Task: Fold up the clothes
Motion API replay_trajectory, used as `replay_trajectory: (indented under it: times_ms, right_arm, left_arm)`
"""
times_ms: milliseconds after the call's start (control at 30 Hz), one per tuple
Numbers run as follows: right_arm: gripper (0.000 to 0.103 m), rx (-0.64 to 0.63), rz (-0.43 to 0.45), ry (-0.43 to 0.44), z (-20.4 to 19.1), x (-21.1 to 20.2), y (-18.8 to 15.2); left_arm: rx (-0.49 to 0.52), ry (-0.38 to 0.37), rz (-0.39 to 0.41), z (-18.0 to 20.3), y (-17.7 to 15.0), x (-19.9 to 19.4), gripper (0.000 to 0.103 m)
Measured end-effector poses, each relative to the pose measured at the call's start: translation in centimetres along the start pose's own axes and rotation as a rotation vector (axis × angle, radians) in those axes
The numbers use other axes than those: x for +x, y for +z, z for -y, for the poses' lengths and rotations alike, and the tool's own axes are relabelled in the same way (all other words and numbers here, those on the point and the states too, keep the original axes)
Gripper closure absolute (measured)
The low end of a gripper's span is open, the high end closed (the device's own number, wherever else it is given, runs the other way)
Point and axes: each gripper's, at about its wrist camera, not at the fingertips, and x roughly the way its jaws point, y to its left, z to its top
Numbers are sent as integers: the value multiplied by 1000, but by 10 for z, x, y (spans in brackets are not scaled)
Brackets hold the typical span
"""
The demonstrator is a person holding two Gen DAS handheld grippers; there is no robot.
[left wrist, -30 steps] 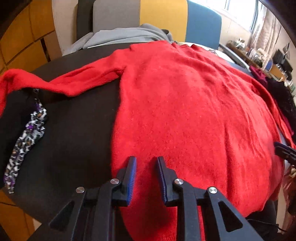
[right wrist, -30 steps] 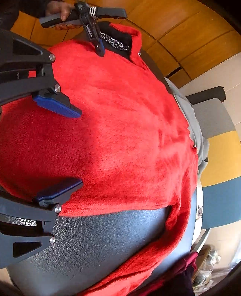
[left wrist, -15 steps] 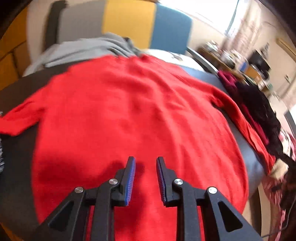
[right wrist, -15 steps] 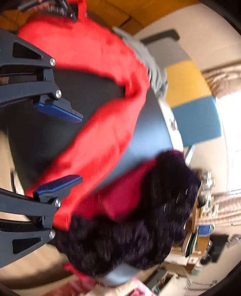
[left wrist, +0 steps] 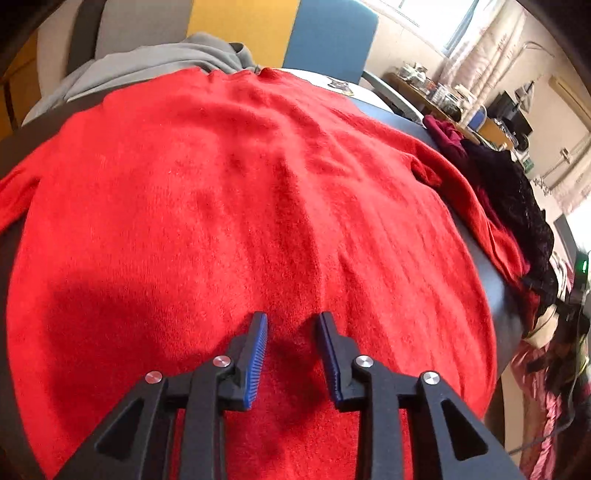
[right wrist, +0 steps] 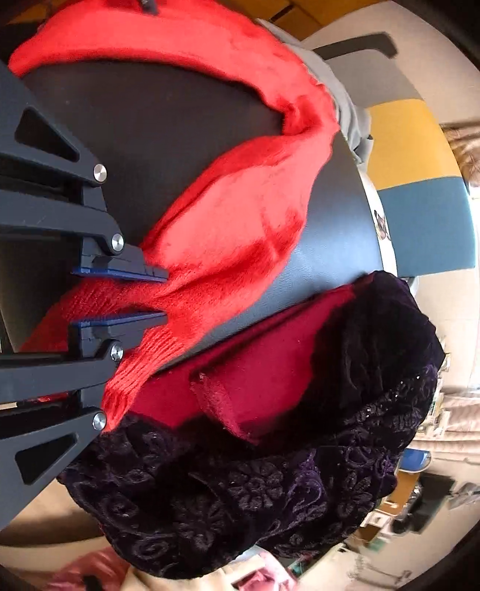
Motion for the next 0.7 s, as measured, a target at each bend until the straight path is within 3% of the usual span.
replay_trajectory:
  times_ms: [133, 200, 300, 333, 433, 533, 633, 700]
  right_arm:
    - [88, 5, 73, -49, 12, -20, 47]
    - [88, -67, 67, -148, 10, -21, 69]
    - [81, -157, -77, -252, 11, 2, 82]
    - [73, -136, -71, -253, 14, -1, 83]
    - [60, 4, 36, -209, 27, -28, 81]
    - [44, 133, 160, -43, 31, -66, 69]
    - [42, 187, 159, 180, 15, -71, 54]
    - [42, 143, 107, 238, -16, -53, 52]
  left_arm:
    - [21, -3, 0, 0, 0, 0, 73]
    - [18, -14, -3, -2, 1, 0, 73]
    - [13, -30, -8, -5, 1, 0, 74]
    - [13, -34, -10, -6, 2, 0, 74]
    - [16, -34, -24, -5, 2, -3, 74]
    - [31, -55, -25, -3, 5, -7, 74]
    - [73, -38, 36, 3, 12, -17, 74]
    - [70, -33, 87, 0, 21, -24, 74]
